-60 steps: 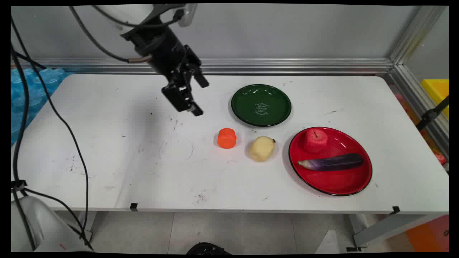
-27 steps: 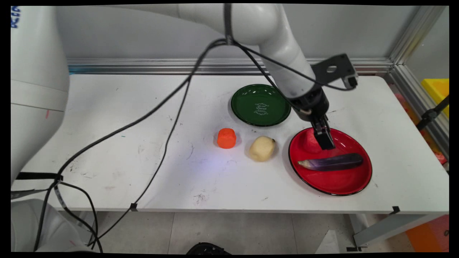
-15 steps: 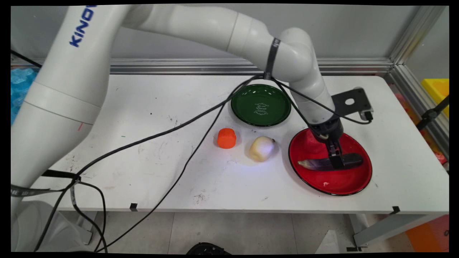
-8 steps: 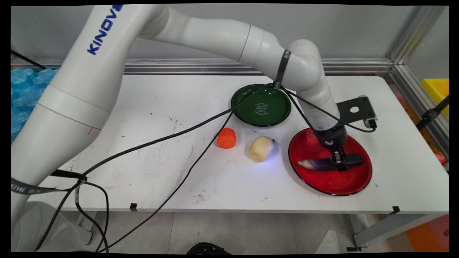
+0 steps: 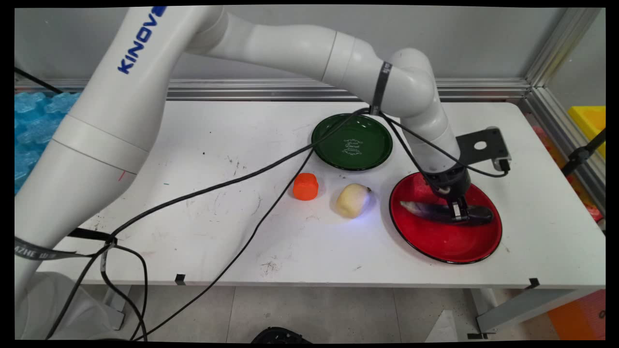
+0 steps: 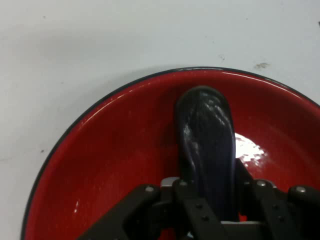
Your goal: Place the picked object on the table
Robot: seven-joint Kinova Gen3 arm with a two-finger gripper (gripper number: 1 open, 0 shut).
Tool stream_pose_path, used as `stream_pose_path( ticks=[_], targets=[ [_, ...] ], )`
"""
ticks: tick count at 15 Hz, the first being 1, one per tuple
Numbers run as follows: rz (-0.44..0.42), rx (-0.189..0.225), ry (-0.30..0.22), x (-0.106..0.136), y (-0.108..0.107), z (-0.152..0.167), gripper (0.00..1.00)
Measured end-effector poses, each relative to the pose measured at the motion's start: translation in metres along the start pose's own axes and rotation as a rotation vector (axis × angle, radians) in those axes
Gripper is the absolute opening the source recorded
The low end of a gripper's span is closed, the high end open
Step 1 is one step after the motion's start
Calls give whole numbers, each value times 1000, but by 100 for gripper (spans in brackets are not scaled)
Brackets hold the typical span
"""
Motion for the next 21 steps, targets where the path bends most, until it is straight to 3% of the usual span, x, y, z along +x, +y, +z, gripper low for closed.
stream_pose_path(
  ticks=[9, 16, 21],
  targets=[
    [51, 19, 32, 1, 7, -90, 0],
    [76, 8, -10, -40, 31, -174, 0],
    [71, -15, -56, -83, 56, -227, 0]
  ],
)
